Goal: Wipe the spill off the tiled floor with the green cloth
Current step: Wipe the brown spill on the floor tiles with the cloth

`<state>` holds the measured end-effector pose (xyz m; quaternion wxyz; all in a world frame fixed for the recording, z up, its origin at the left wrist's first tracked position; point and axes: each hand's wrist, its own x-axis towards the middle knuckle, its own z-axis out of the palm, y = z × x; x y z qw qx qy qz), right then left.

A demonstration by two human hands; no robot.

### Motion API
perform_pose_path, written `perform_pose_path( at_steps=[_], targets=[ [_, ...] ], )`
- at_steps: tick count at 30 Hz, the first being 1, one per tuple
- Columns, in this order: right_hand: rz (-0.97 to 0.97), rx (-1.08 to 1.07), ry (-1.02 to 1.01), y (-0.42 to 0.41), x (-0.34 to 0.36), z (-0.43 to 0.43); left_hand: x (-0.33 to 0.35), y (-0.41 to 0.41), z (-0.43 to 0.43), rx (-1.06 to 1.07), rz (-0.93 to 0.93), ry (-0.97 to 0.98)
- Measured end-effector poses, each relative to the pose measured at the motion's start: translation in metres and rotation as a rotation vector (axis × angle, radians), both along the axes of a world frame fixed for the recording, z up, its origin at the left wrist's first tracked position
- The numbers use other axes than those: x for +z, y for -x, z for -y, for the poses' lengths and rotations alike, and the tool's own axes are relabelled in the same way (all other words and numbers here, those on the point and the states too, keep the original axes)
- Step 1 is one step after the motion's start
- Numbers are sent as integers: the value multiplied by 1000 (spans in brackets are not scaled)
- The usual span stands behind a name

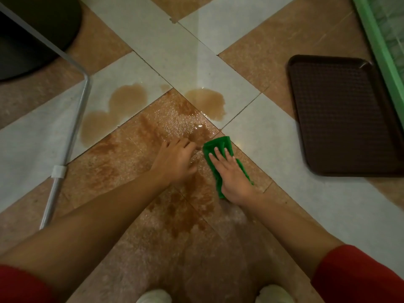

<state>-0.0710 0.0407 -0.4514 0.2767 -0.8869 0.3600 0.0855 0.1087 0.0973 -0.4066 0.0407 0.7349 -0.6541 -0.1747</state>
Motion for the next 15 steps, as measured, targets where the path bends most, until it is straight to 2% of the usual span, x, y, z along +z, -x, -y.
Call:
perform_pose_path(
  at_steps=[4, 10, 13, 15],
  targets=[
    [27, 146, -14, 18, -2, -3, 2, 3, 3, 22, -27, 19],
    [21, -38, -21, 19, -6, 14, -3, 10, -7, 95, -49, -33],
    [68, -40, 14, 20, -5, 8, -5, 15, -7, 97, -52, -40],
    [53, 31, 17, 29, -3, 6, -4, 18, -5, 114, -44, -37]
  ],
)
